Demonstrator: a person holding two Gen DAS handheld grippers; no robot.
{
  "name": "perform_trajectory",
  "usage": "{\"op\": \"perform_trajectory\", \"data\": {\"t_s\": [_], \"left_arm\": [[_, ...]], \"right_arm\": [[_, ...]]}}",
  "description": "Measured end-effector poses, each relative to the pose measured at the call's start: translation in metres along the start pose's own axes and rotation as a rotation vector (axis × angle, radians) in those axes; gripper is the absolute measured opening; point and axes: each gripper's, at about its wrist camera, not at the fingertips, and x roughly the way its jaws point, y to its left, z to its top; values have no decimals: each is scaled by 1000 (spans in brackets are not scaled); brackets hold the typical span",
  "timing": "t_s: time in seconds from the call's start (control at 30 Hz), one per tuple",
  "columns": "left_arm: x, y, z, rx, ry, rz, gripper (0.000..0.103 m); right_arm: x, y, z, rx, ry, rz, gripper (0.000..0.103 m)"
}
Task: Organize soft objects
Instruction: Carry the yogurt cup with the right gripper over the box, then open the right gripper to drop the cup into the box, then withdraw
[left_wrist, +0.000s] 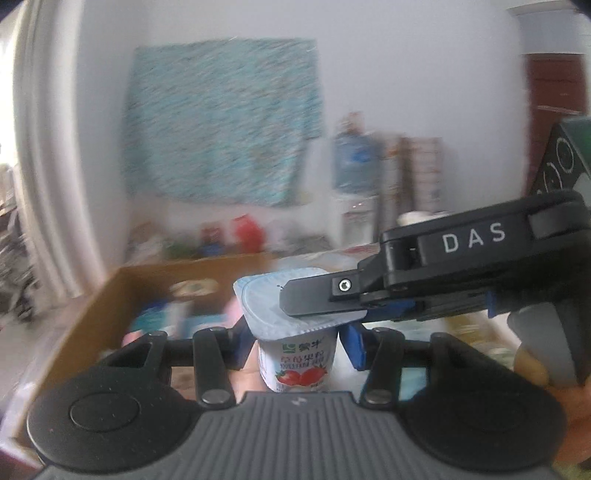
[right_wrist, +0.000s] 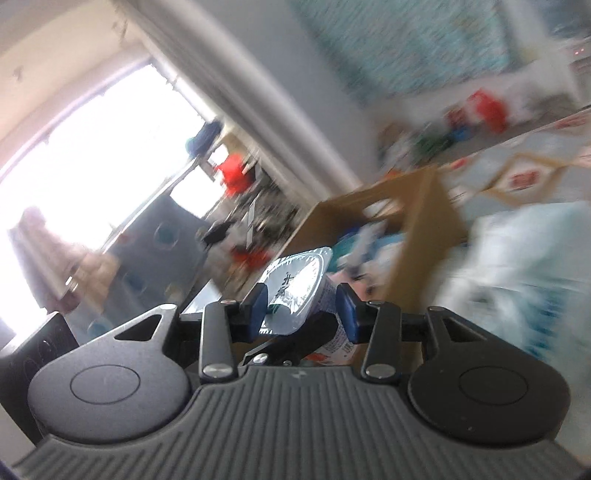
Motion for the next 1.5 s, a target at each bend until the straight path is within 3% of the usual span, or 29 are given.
{"op": "perform_trajectory", "data": {"t_s": [0.13, 0.37, 0.67, 1.0, 1.13, 1.3, 1.5], "left_arm": [[20, 49, 4, -81, 127, 53, 50], [60, 112, -13, -221, 334, 50, 50], [95, 133, -43, -323, 480, 7, 54], [116, 139, -62, -381, 604, -6, 66], [107, 144, -58, -416, 565, 0, 87], [96, 142, -47, -390, 540, 10, 88], [78, 134, -41, -377, 472, 35, 88]], "right_arm": [[69, 14, 18, -8, 174, 6, 44], [153, 21, 18, -12, 402, -69, 45], [204, 10, 9, -51, 537, -168, 45], [229, 0, -3, -82, 567, -189, 45], [227, -2, -2, -74, 561, -187, 47], [223, -12, 2, -35, 538, -180, 52], [197, -7, 19, -18, 411, -129, 57]]}}
